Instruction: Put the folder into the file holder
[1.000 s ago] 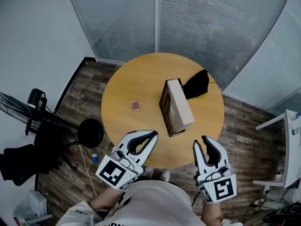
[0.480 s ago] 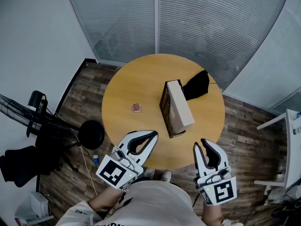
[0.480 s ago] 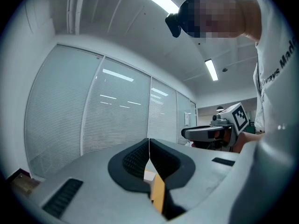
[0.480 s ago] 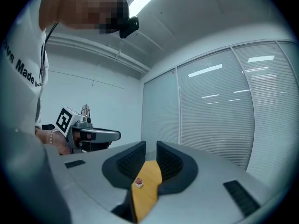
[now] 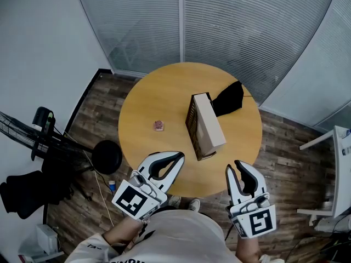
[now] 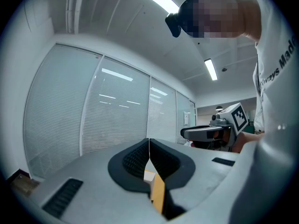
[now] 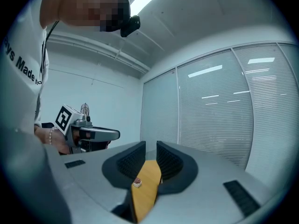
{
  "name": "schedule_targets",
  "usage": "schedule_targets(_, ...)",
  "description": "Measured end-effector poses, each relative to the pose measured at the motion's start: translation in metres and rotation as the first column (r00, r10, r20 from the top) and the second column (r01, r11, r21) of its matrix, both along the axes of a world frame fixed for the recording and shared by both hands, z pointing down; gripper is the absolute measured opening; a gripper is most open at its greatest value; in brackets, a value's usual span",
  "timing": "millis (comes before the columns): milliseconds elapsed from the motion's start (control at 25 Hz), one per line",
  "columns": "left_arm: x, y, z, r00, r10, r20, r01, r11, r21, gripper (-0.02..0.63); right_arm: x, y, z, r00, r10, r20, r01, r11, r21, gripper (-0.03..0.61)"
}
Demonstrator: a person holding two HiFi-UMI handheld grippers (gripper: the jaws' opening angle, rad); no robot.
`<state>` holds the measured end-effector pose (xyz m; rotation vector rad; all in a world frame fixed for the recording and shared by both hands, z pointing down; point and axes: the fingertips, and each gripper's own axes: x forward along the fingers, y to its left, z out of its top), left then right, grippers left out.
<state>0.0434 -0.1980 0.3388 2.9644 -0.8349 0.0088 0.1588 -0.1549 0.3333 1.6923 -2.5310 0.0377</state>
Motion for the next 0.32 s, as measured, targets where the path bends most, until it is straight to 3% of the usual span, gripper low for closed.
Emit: schedule_targets(320, -0.0005, -0.0002, 0.0014, 1.0, 0.0, 0.002, 0.0, 1.0, -0.003, 0.026, -0.0005, -0.0003, -0.0024, 1.0, 0.0, 0.001, 0.0, 1.0, 0.008, 0.087)
